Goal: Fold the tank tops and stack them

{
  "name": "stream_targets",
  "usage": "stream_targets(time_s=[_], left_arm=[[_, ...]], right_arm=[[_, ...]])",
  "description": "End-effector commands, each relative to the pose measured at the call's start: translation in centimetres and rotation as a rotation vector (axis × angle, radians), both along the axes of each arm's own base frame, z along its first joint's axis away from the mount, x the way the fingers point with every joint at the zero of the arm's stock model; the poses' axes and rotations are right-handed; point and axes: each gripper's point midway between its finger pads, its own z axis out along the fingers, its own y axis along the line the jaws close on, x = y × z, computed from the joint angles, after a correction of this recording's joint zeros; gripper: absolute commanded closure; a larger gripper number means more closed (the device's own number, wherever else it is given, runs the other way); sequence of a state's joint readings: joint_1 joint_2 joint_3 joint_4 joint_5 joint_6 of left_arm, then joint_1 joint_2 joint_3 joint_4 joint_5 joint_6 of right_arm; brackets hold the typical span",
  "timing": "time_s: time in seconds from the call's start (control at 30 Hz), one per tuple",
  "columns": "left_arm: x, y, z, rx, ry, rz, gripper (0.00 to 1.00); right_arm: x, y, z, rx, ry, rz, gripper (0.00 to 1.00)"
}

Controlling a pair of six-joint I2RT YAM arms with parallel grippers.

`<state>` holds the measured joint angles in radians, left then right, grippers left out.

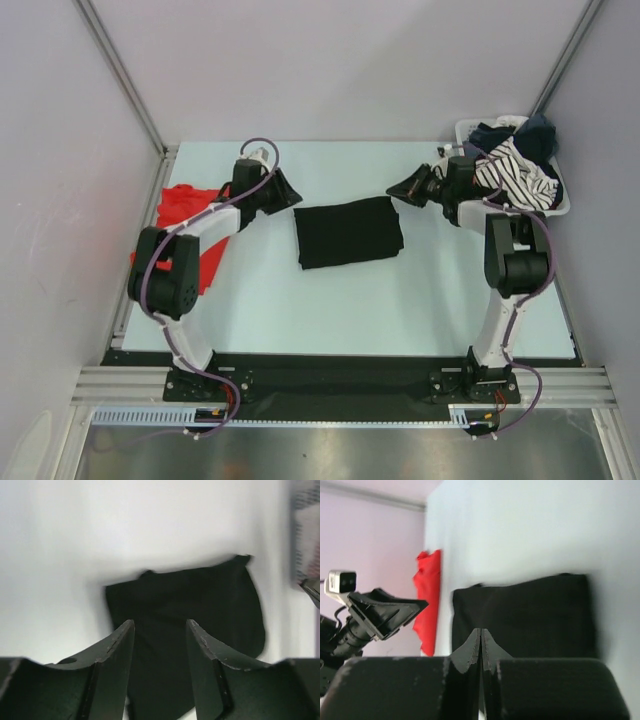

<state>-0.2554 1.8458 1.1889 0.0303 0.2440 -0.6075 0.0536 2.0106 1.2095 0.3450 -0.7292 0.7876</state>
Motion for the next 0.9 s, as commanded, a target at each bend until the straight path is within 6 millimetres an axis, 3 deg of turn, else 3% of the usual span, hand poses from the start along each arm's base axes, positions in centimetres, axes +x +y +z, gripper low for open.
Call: stream_targets(time_s=[0.0, 0.1, 0.23, 0.27, 0.33, 0.43, 0.5, 0.67, 0.77, 0.8, 0.87], left_arm=[[-2.4, -3.6, 6.1, -0.015, -0.149, -0.117, 0.49], [-5.1, -7.0, 6.0, -0.042, -0.132, -0.211, 0.49], [-8.0, -10.1, 5.1, -0.108, -0.103, -0.297, 0.50], [-8.4, -10.5, 4.4, -0.120, -0.096, -0.304, 0.51], [-9.1, -11.2, 2.8, -0.150, -0.050, -0.331, 0.52], [-9.3, -10.8, -0.7, -0.131, 0.017, -0.314, 0.54], [-9.3, -9.5, -3.5, -0.096, 0.068, -0.269, 0.55], [-9.7, -5.3, -7.9, -0.083, 0.167, -0.168, 0.58], [-9.7, -3.3, -8.4, -0.037, 0.173, -0.133, 0.59], [-9.5, -3.0, -7.6, -0.025, 0.151, -0.121, 0.59], [-9.5, -2.6, -6.0, -0.009, 0.110, -0.125, 0.57]], right_arm=[[-2.8, 2.9, 5.7, -0.005, -0.141, 0.128, 0.95], [-5.6, 5.3, 5.2, 0.009, -0.123, 0.209, 0.95], [-8.3, 7.1, 2.4, 0.037, -0.077, 0.261, 0.96], [-9.2, 7.3, 0.1, 0.045, -0.019, 0.267, 0.97], [-9.6, 7.5, -1.1, 0.080, -0.003, 0.273, 0.97], [-9.6, 6.8, -4.6, 0.100, 0.068, 0.244, 1.00], [-9.1, 5.3, -6.7, 0.121, 0.111, 0.203, 1.00], [-8.5, 2.6, -7.8, 0.125, 0.139, 0.124, 1.00], [-8.3, 1.8, -7.0, 0.065, 0.119, 0.114, 0.99], [-8.6, 1.7, -7.2, 0.040, 0.146, 0.105, 0.98], [-8.2, 1.1, -5.5, -0.018, 0.086, 0.100, 0.96]])
